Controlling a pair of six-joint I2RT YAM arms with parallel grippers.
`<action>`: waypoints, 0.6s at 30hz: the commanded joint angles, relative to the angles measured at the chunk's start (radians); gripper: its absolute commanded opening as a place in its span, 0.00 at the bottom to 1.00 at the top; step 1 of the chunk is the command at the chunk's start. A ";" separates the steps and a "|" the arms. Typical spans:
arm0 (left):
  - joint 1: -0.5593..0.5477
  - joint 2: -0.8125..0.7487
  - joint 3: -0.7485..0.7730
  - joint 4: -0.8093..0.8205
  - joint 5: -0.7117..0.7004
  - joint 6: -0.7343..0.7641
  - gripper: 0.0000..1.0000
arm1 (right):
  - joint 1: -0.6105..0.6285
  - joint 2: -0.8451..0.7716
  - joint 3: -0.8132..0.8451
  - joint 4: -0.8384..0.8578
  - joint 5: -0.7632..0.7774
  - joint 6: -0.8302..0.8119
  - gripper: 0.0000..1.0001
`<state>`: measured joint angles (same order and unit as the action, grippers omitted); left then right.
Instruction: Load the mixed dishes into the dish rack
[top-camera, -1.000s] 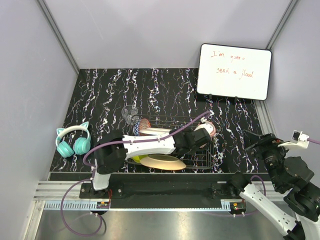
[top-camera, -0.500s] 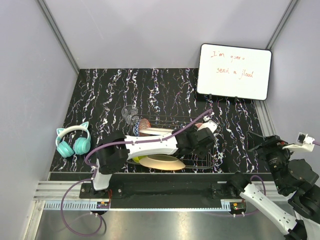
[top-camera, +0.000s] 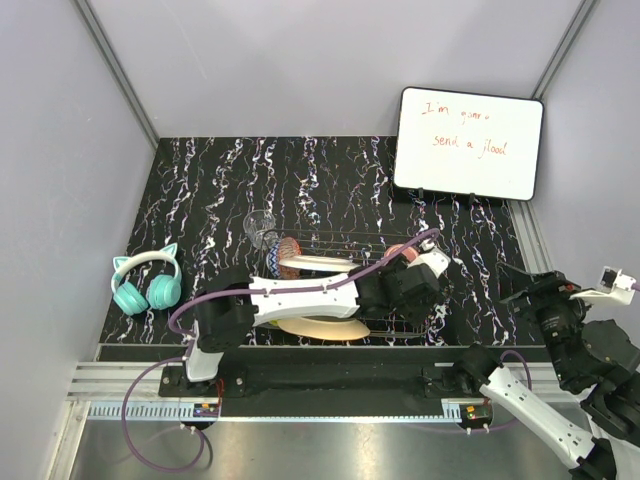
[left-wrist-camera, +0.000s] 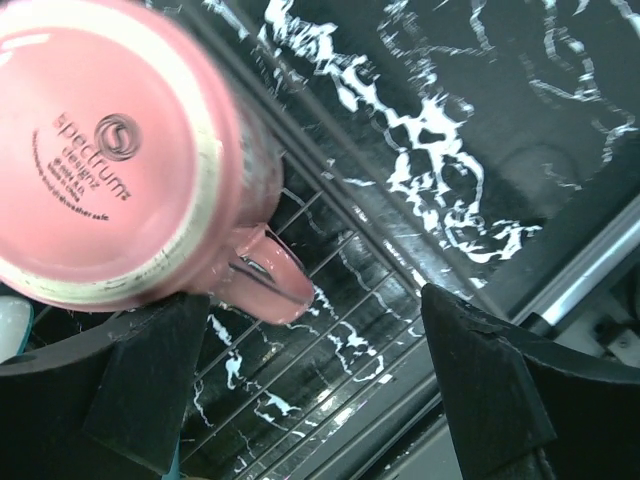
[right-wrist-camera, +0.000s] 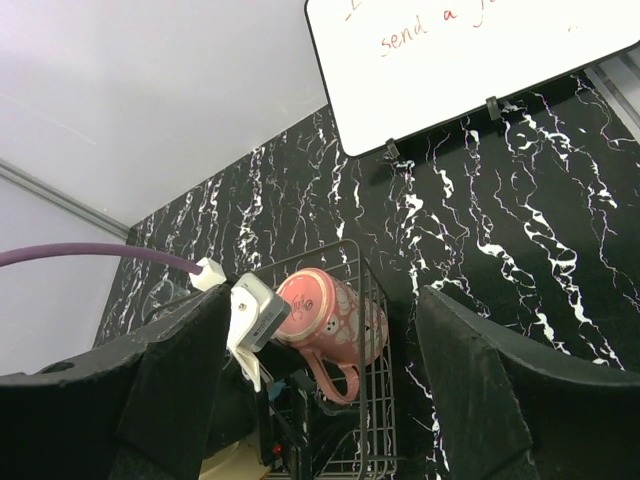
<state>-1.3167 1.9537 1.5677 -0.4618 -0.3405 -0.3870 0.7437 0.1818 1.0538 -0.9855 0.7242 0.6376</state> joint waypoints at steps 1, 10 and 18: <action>-0.018 -0.062 0.054 0.063 -0.037 0.046 0.90 | 0.011 0.024 0.044 0.005 0.040 0.017 0.82; -0.035 -0.142 -0.034 0.071 -0.141 0.068 0.92 | 0.010 0.058 0.086 0.004 0.041 0.027 0.82; 0.000 -0.191 0.126 0.075 -0.157 0.209 0.89 | 0.011 0.134 0.074 0.045 -0.002 -0.009 0.79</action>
<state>-1.3407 1.8400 1.5665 -0.4561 -0.4507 -0.2855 0.7444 0.2447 1.1263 -0.9848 0.7235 0.6487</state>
